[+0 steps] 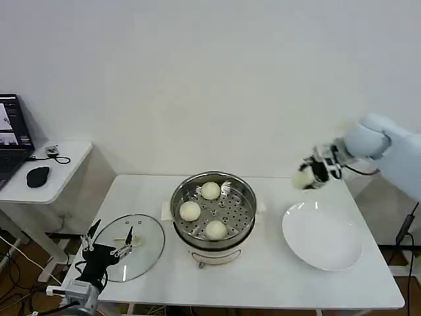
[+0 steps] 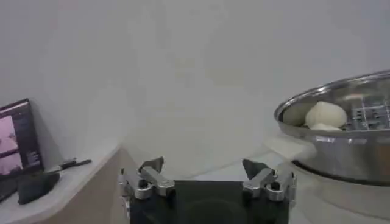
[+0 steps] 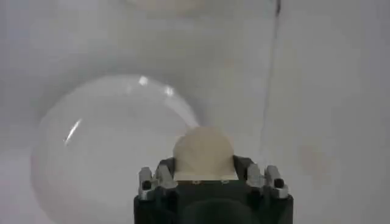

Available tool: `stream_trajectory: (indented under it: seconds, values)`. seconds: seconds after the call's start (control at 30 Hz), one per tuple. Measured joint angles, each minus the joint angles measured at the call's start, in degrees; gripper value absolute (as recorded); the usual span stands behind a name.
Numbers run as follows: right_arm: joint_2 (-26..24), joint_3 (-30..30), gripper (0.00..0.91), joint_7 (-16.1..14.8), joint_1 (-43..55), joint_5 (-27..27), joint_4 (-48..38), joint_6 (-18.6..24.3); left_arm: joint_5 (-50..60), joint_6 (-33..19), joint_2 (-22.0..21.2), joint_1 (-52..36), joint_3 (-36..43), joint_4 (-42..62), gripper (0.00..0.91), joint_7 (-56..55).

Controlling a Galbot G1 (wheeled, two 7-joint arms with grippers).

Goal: Take steamed baozi put them in steamer then cover it.

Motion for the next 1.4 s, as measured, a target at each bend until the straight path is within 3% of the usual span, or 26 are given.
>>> stream_trajectory:
  seconds: [0.4,0.6,0.93,1.4]
  values:
    - [13.0,-7.5,0.665,8.4,4.9,16.2,0.7,-11.4,0.5,-0.1,-0.9,-0.2,-0.5,-0.2,0.907,-0.1]
    - [18.0,-9.4,0.665,11.6,3.5,20.3,-1.4,-15.3,0.6,-0.2,-1.2,-0.4,-0.7,0.0,0.907,-0.1]
    - [23.6,-10.6,0.655,13.1,-0.7,22.1,-5.8,-18.1,0.5,-0.3,-0.3,0.0,-1.4,-0.4,0.907,-0.1]
    - [25.7,-11.5,0.655,12.8,-3.1,20.3,-8.8,-19.1,0.5,-0.5,-0.1,0.0,-1.4,0.5,0.907,-0.1]
